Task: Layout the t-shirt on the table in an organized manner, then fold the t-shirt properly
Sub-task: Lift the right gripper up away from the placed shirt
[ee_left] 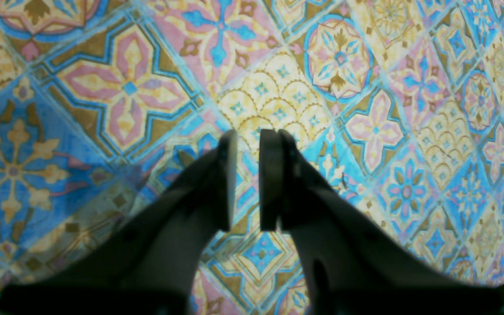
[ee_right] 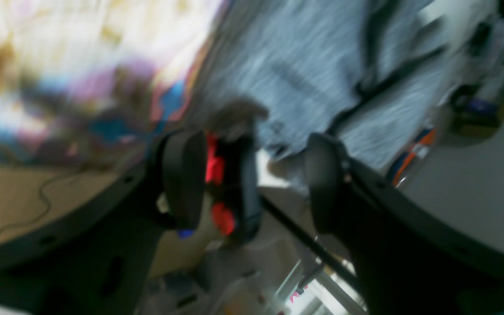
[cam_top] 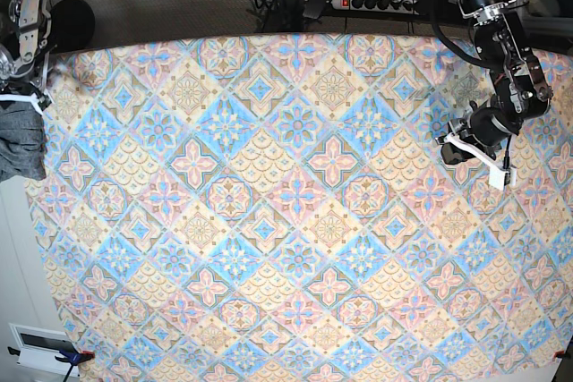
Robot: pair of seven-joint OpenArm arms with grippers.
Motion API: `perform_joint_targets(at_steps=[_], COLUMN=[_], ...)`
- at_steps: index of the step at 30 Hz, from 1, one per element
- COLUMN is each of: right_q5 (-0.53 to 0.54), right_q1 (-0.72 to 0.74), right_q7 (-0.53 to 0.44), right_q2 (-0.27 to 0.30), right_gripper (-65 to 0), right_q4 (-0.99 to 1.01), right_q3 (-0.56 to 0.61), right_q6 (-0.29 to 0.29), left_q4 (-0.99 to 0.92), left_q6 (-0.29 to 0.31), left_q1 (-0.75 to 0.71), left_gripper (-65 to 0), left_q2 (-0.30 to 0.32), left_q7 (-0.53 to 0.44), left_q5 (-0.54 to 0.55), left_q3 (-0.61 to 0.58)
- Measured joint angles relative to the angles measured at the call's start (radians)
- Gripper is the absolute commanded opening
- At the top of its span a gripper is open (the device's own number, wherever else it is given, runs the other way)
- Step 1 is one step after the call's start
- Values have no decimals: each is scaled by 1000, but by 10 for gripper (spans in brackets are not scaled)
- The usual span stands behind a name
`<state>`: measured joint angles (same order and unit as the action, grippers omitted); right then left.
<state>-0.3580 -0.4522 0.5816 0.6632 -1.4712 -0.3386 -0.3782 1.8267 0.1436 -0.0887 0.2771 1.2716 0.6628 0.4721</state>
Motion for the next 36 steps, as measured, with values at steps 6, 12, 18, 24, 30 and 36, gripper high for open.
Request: perform_joint_targets(at_steps=[6, 12, 18, 24, 30, 36], right_q5=[-4, -8, -35, -64, -91, -31], right_q1=[8, 3, 5, 43, 46, 79], right_q7=[3, 6, 16, 59, 66, 12], right_q2=[-25, -62, -99, -114, -149, -192], right_gripper=[-299, -299, -299, -299, -299, -299], right_q4=[5, 1, -5, -8, -25, -117], right_q3=[-2, 0, 37, 84, 97, 115], right_q6=[7, -2, 34, 41, 69, 30], left_q4=[0, 0, 0, 0, 0, 0], left_q6=[0, 0, 0, 0, 0, 0], left_q1=[0, -1, -1, -2, -3, 1], left_gripper=[-558, -557, -557, -557, -557, -557], left_q2=[0, 0, 0, -3, -3, -3], left_q7=[0, 0, 0, 0, 0, 0], left_q5=[0, 0, -1, 0, 0, 0], left_q3=[1, 1, -1, -2, -1, -1])
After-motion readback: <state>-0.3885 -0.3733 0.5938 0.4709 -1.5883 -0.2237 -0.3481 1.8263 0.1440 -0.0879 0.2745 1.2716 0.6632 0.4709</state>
